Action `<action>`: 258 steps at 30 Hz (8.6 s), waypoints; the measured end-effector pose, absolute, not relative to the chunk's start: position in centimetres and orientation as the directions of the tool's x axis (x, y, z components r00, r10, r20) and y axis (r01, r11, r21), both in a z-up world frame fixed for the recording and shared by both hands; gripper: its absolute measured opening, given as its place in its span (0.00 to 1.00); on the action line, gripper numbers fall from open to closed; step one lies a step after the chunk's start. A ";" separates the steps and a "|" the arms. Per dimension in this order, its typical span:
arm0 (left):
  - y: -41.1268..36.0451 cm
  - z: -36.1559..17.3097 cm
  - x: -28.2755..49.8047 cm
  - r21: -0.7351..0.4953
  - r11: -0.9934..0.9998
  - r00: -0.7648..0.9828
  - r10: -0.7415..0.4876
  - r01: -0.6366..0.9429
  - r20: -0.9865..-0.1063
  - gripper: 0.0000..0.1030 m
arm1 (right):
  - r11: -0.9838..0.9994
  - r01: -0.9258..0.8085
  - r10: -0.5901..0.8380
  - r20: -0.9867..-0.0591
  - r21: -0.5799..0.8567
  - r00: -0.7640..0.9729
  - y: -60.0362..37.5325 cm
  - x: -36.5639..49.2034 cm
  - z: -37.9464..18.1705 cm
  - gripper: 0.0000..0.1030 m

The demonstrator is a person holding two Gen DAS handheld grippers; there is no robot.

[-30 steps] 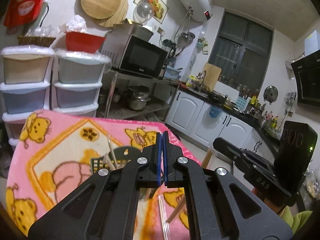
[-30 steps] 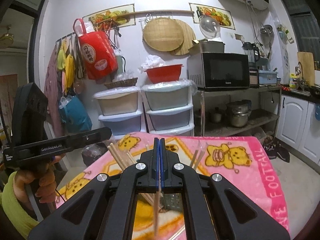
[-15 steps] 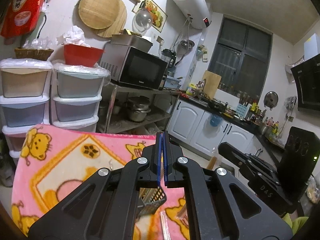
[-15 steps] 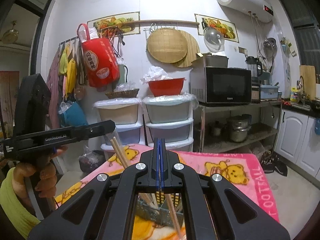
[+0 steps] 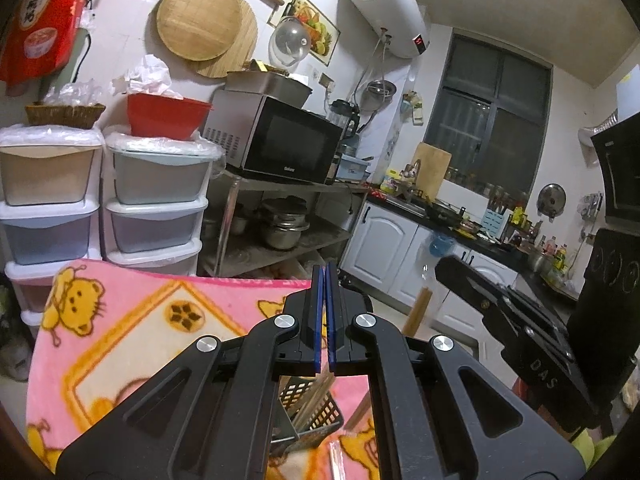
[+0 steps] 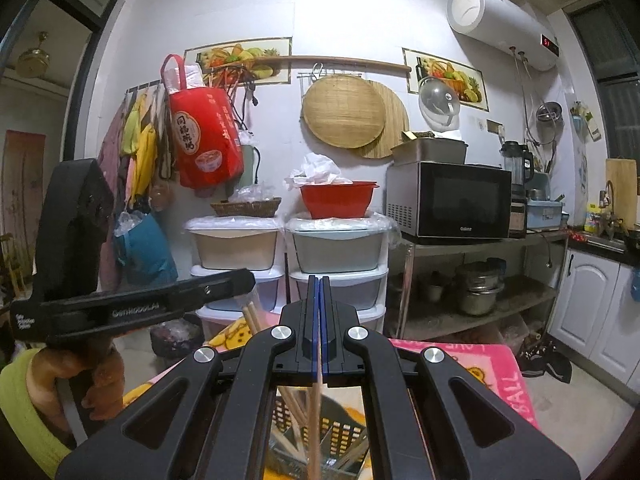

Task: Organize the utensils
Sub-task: 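Lower chopsticks into the green holder and open both tools, then withdraw both open tools from the holder toward the last loose chopsticks, then close both tools on the last loose chopsticks beside the holder, then lift the chopsticks with both tools up over the green holder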

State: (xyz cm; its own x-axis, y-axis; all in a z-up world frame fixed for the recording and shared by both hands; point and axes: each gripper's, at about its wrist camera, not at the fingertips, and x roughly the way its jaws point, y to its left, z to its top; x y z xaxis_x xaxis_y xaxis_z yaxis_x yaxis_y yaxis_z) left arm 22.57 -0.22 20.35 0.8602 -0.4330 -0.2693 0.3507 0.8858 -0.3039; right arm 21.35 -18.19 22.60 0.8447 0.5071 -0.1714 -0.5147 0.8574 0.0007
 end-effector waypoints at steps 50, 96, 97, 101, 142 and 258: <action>0.0 11.4 24.3 -0.316 0.907 0.809 -0.398 0.277 -0.432 0.13 | 0.923 -0.365 0.381 -0.410 0.120 0.829 -19.7 26.9 12.4 0.13; 4.0 9.5 17.1 -0.352 0.920 0.836 -0.327 0.174 -0.441 0.90 | 0.909 -0.399 0.408 -0.441 0.116 0.800 -21.0 18.7 11.1 0.59; 4.1 9.3 16.9 -0.350 0.921 0.835 -0.323 0.170 -0.445 0.90 | 0.909 -0.399 0.408 -0.445 0.119 0.797 -21.0 18.6 10.9 0.59; 4.6 8.4 16.6 -0.353 0.923 0.828 -0.314 0.152 -0.464 0.90 | 0.909 -0.398 0.409 -0.459 0.127 0.789 -21.0 18.1 10.3 0.60; 7.8 -3.4 19.6 -0.359 0.933 0.660 -0.254 -0.026 -0.707 0.69 | 0.923 -0.348 0.359 -0.692 0.164 0.626 -21.4 20.8 0.2 0.60; -1.8 22.0 20.3 -0.345 0.838 0.823 -0.515 0.424 -0.239 0.04 | 0.886 -0.446 0.464 -0.221 0.130 0.858 -22.3 19.8 19.3 0.05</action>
State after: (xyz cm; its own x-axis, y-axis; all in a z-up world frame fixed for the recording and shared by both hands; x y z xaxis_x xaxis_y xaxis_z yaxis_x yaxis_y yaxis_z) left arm 20.30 -1.77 21.97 0.8232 -0.5148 -0.2394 0.4236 0.8377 -0.3447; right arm 19.83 -22.34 19.29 0.8578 0.4639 -0.2212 -0.4456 0.8858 0.1296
